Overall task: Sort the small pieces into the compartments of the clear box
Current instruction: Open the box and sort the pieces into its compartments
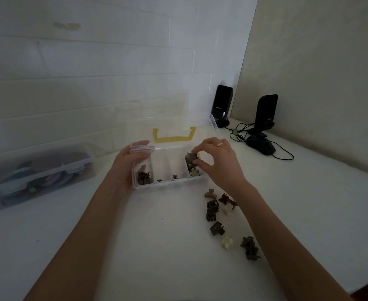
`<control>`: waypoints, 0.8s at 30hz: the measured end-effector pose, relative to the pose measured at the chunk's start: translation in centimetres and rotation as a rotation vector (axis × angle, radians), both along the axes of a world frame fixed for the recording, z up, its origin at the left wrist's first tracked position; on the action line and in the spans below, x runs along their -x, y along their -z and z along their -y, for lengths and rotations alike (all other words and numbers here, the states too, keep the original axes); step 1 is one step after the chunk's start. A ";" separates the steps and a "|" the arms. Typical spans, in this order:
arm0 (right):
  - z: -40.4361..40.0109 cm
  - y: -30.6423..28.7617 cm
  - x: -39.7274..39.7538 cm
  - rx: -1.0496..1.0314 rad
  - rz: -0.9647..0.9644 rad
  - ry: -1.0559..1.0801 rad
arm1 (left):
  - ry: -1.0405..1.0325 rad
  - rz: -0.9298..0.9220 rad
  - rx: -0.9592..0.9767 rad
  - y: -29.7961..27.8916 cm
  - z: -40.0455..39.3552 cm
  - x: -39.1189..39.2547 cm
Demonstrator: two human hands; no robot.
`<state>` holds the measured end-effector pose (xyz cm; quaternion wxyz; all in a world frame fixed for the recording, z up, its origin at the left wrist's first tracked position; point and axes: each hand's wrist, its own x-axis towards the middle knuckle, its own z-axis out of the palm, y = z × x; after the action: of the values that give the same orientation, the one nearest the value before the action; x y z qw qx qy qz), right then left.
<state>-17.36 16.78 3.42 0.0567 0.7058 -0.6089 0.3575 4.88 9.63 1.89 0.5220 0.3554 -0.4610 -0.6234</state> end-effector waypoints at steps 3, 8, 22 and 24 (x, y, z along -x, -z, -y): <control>-0.2 0.5 0.5 0.001 0.007 0.028 | -0.006 -0.004 -0.003 -0.1 0.0 0.0; -0.6 0.5 0.4 0.003 0.092 0.002 | -0.001 -0.001 0.009 -0.1 -0.1 0.0; -1.0 -0.2 0.2 -0.050 0.120 0.025 | 0.010 0.000 0.015 0.0 0.2 -0.2; -1.5 -0.1 0.5 -0.064 0.140 0.007 | 0.011 0.006 0.014 0.0 0.3 -0.2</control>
<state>-17.87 18.29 3.51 -0.0073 0.6785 -0.6249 0.3861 5.08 9.36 1.87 0.5197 0.3507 -0.4690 -0.6221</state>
